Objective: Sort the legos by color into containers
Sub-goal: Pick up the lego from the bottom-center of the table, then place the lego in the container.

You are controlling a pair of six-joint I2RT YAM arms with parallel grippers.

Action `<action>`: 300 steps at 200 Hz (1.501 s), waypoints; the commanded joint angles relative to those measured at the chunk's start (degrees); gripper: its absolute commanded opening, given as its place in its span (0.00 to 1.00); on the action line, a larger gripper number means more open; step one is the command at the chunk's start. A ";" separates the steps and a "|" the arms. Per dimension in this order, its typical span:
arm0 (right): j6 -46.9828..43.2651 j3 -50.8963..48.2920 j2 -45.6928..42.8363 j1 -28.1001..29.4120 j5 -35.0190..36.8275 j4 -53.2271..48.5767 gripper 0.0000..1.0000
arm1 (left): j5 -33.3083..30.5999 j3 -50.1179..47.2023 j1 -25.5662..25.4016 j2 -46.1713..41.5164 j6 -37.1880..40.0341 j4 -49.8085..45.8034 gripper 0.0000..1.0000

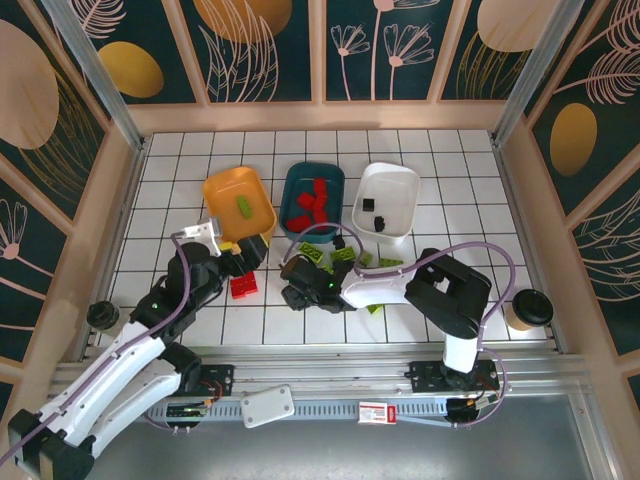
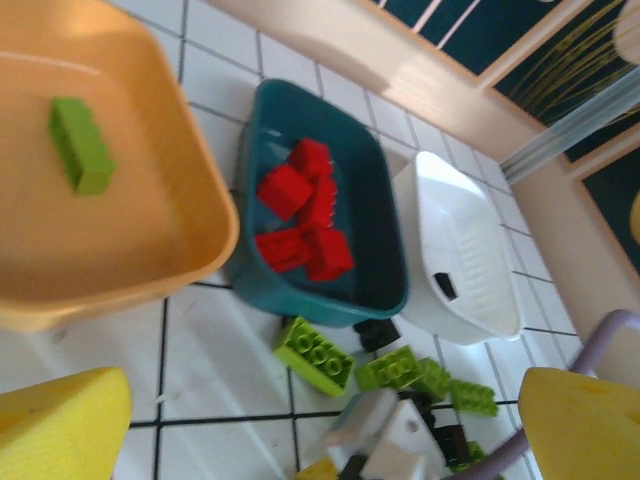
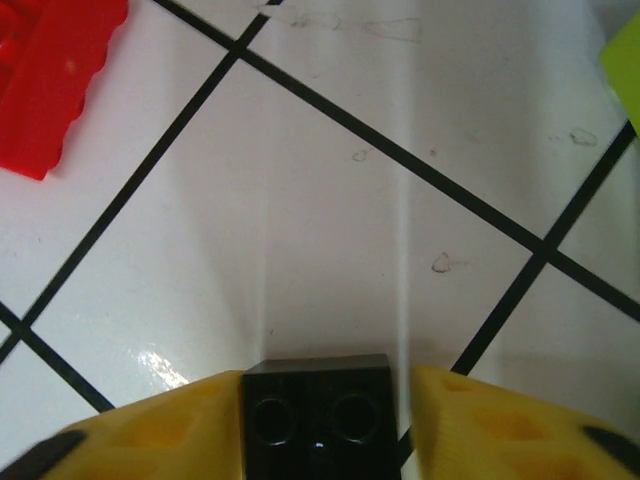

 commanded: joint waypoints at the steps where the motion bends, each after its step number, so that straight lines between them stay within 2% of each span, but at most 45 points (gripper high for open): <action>1: 0.60 -0.48 -1.36 -0.04 0.52 1.66 0.36 | -2.02 -2.63 -0.14 -2.32 -2.44 -1.98 0.99; 28: 1.46 -4.98 -9.52 -1.02 -1.77 5.74 0.28 | -1.27 -5.94 -0.10 -3.20 -2.97 -1.12 0.99; 55: 1.73 -7.92 -20.06 -4.12 -1.63 5.26 0.26 | 0.12 -8.77 -0.09 -2.39 -4.30 0.45 0.99; 68: 1.73 -8.74 -25.05 -7.92 -1.67 3.68 0.25 | 0.40 -9.17 -0.09 -2.02 -4.72 0.71 0.98; 90: 2.22 -8.64 -29.96 -18.52 -2.80 0.28 0.24 | 0.84 -9.61 -0.13 -2.26 -5.03 1.23 0.99; 120: 1.15 -6.29 -27.02 -32.64 -5.52 -0.87 0.24 | 1.53 -10.25 -0.07 -2.45 -5.56 2.03 0.99; 150: -0.24 -1.52 -19.01 -39.19 -6.50 -1.05 0.27 | 2.16 -10.56 -0.09 -2.26 -5.74 2.24 0.98; 182: 0.28 4.00 -11.15 -42.26 -4.60 -2.00 0.37 | 3.45 -11.20 -0.10 -1.10 -5.47 2.08 0.98; 195: 0.32 5.79 -8.97 -43.02 -4.92 -2.24 0.46 | 4.30 -11.64 -0.17 -0.16 -5.38 2.59 0.99; 211: 0.34 7.89 -7.06 -43.46 -4.92 -3.04 0.63 | 5.70 -11.87 -0.17 0.99 -5.29 3.49 0.99; 227: 0.49 9.50 -6.55 -43.39 -4.16 -4.07 0.70 | 8.49 -11.98 -0.11 2.52 -4.86 5.52 0.99; 250: 1.58 7.87 -9.78 -43.38 -4.32 -3.41 0.72 | 13.17 -11.55 -0.13 6.11 -3.86 8.54 0.95; 268: 2.80 3.67 -14.80 -42.81 -5.46 -1.34 0.72 | 14.06 -9.60 -1.08 10.32 -3.07 9.70 0.92; 282: 3.76 -0.26 -18.74 -41.97 -5.88 -0.03 0.72 | 12.08 -6.99 -4.18 14.41 -2.06 10.38 0.92; 300: 5.08 -5.37 -23.73 -40.81 -5.99 0.95 0.72 | 5.66 -1.39 -11.61 22.08 0.47 9.74 0.91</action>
